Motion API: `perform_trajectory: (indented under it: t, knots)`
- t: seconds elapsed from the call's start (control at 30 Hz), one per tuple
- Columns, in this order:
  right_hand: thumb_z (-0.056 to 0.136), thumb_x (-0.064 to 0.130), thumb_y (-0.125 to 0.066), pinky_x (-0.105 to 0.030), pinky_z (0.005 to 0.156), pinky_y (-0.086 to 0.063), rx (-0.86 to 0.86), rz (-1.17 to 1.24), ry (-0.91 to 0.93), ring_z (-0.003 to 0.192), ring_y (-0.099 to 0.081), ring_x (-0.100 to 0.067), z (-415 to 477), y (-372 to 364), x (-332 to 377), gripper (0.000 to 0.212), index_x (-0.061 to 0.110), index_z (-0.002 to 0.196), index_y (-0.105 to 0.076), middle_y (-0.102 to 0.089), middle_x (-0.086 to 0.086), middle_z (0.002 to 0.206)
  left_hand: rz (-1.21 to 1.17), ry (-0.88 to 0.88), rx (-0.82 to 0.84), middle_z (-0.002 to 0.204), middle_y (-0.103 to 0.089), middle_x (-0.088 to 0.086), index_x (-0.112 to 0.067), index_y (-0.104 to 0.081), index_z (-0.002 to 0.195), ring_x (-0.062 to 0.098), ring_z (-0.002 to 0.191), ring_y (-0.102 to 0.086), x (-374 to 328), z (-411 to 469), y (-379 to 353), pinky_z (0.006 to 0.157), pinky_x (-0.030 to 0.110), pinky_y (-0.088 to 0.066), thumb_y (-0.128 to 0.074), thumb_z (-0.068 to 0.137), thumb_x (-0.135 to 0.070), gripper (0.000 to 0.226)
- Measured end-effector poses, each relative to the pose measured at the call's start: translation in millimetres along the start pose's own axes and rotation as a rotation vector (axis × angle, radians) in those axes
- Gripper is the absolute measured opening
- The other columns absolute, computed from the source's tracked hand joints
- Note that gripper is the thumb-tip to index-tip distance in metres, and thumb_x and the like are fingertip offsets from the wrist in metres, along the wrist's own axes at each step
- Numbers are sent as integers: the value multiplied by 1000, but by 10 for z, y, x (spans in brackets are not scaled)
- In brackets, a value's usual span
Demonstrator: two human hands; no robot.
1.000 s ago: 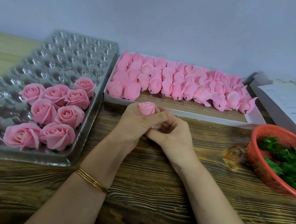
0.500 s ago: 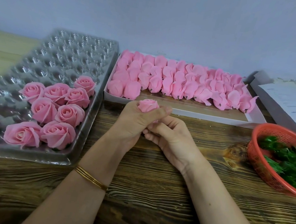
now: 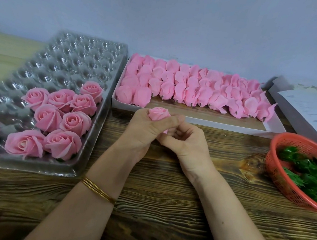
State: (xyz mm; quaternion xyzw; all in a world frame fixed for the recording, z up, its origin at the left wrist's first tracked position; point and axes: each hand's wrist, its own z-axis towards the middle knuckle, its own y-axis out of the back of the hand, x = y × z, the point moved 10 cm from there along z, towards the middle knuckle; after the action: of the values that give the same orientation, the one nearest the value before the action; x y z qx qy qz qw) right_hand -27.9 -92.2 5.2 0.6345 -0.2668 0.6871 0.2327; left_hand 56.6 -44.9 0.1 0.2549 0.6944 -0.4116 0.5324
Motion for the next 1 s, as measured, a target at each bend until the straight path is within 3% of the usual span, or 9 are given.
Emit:
perform_trajectory:
  t: [0.07,0.2,0.33,0.43,0.57,0.7,0.8,0.9,1.0]
  knots:
    - [67,8,-76,-24,70,-50,26,81,-50,70,-59,-12,4,-28,-24,16,13,83,-76,-66,-1,68,-10,3,21,109,-66,34,8,-71,98,30,85,-68,-15,-13,-13,85,50,-55,-87,65,-23,48]
    - [74,2,-70,-20,63,-51,114,258,-161,69,-57,-15,-7,-123,-82,10,10,73,-76,-64,-7,68,25,9,72,99,-64,33,11,-69,101,30,80,-60,-50,-44,-50,57,31,-46,-90,65,-31,58]
    - [81,-2,-63,-19,63,-54,186,356,-199,68,-61,-11,-25,-197,-70,17,8,71,-73,-64,-5,68,10,38,148,106,-71,25,-14,-81,87,26,92,-61,-53,-84,-108,78,43,-42,-86,68,-33,27]
    - [75,4,-64,-19,63,-54,194,357,-228,66,-61,-11,-22,-208,-89,13,10,68,-73,-63,-5,66,19,36,151,109,-72,23,-14,-80,87,29,96,-58,-41,-75,-103,85,49,-36,-75,76,-29,19]
    - [74,-1,-71,-20,68,-56,181,325,-204,71,-64,-12,-16,-170,-113,11,9,77,-76,-67,-5,71,38,34,112,95,-76,13,-7,-78,95,22,89,-68,-32,-65,-69,82,36,-51,-82,70,-35,38]
    - [67,-1,-78,-31,86,-56,71,133,-107,85,-67,-20,-10,-76,-110,35,1,101,-72,-72,-10,85,38,8,44,100,-71,30,4,-73,100,27,85,-70,0,-12,-10,83,39,-58,-88,68,-31,50]
    - [72,-7,-78,-31,86,-55,6,55,-37,86,-67,-19,-6,-24,-44,31,-1,101,-71,-73,-11,87,24,-12,32,96,-71,29,11,-68,103,27,82,-70,-5,3,-3,80,36,-60,-86,59,-36,66]
    - [70,-3,-75,-28,79,-53,14,82,-53,78,-64,-17,-7,-24,-42,25,1,93,-72,-71,-7,78,14,-8,66,99,-71,27,7,-72,99,27,86,-69,-6,2,-33,86,44,-57,-88,65,-30,52]
    - [81,-13,-65,-25,71,-49,84,191,-129,77,-53,-26,-15,-107,-74,16,1,84,-73,-60,-15,75,37,-23,135,102,-73,23,-9,-78,92,22,90,-70,-24,-13,-74,79,33,-57,-82,74,-30,28]
